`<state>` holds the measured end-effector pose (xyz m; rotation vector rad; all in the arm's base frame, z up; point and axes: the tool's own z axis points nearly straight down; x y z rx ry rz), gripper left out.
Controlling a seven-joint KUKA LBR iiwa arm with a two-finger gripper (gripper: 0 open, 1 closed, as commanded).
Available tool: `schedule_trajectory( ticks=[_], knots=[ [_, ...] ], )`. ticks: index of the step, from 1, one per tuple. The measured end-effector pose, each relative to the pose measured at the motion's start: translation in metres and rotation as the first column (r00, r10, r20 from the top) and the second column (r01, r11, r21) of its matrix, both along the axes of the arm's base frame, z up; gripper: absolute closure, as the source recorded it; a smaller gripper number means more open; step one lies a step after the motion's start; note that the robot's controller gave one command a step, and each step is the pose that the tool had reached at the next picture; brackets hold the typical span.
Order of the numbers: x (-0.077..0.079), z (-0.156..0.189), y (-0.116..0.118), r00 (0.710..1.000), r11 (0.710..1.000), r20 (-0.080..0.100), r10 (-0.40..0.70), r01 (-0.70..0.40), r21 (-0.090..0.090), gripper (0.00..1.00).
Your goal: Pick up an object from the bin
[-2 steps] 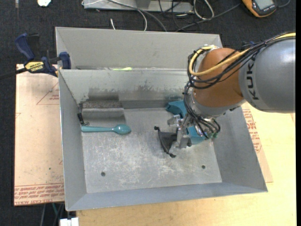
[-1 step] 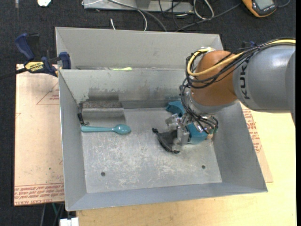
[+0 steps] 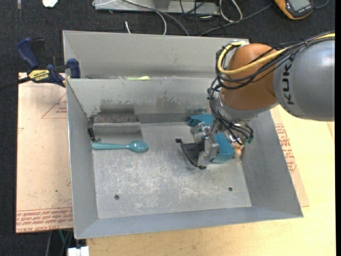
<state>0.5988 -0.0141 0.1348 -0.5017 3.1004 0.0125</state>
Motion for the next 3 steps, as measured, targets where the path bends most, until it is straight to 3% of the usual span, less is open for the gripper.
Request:
schedule_trajectory(
  ticks=[1, 2, 3],
  knots=[
    [0.016, 0.003, 0.0, 0.976, 0.977, 0.018, 0.215, -0.215, -0.004, 1.0],
    [0.025, -0.045, -0.024, 0.943, 0.943, 0.012, 0.332, -0.332, -0.001, 1.0],
    [0.022, 0.015, -0.015, 0.965, 0.965, 0.006, 0.262, -0.262, 0.002, 1.0]
  ],
)
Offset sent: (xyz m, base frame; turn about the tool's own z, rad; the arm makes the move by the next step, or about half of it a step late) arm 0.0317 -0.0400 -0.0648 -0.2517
